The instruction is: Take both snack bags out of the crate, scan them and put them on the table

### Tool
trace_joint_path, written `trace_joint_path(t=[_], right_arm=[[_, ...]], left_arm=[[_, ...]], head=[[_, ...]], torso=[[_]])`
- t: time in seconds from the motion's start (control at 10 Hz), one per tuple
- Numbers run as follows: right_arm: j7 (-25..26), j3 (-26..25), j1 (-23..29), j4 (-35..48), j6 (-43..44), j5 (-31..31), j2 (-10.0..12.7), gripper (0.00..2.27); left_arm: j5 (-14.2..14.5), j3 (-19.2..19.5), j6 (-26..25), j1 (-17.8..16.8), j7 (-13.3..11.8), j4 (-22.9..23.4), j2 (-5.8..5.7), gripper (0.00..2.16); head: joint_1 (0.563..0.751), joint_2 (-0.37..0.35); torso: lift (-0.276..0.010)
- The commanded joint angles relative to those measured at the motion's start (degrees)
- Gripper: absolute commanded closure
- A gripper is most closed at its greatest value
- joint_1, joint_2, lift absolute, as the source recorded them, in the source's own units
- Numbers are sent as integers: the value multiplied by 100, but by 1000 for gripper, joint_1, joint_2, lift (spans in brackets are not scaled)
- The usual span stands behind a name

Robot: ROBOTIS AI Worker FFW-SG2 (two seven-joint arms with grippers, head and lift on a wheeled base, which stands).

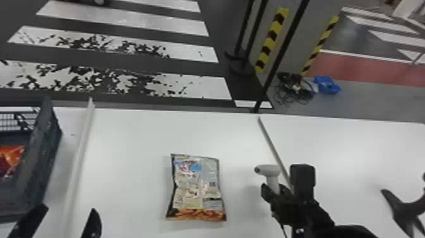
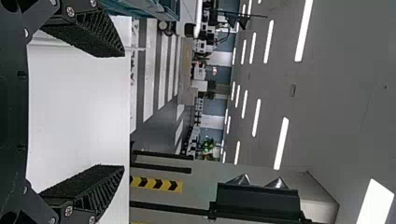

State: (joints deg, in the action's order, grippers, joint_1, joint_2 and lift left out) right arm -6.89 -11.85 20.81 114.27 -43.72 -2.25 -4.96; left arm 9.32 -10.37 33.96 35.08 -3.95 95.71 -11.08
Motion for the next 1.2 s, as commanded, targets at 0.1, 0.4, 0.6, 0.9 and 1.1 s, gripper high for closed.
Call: trace_joint_path(t=[0.1, 0.4, 0.6, 0.9, 1.1], right_arm=[[4, -2, -33, -212, 69, 31, 3, 2219], [4, -11, -77, -396, 175, 40, 3, 2219], [-5, -11, -95, -476, 193, 49, -5, 2219], [4, -11, -130, -572, 280, 58, 3, 2169], [65, -19, -130, -599, 403, 146, 3, 1349]], left_arm=[[0, 0, 0, -1, 0, 0, 1, 147], [0, 0, 0, -1, 0, 0, -8, 147], [0, 0, 0, -1, 0, 0, -8, 147], [0, 0, 0, 8, 0, 0, -8, 147], [0, 0, 0, 25, 0, 26, -17, 147]], head=[[695, -274], [695, -276], [695, -278], [695, -279], [695, -279]], torso=[[-94], [-94], [-94], [-94], [-94]])
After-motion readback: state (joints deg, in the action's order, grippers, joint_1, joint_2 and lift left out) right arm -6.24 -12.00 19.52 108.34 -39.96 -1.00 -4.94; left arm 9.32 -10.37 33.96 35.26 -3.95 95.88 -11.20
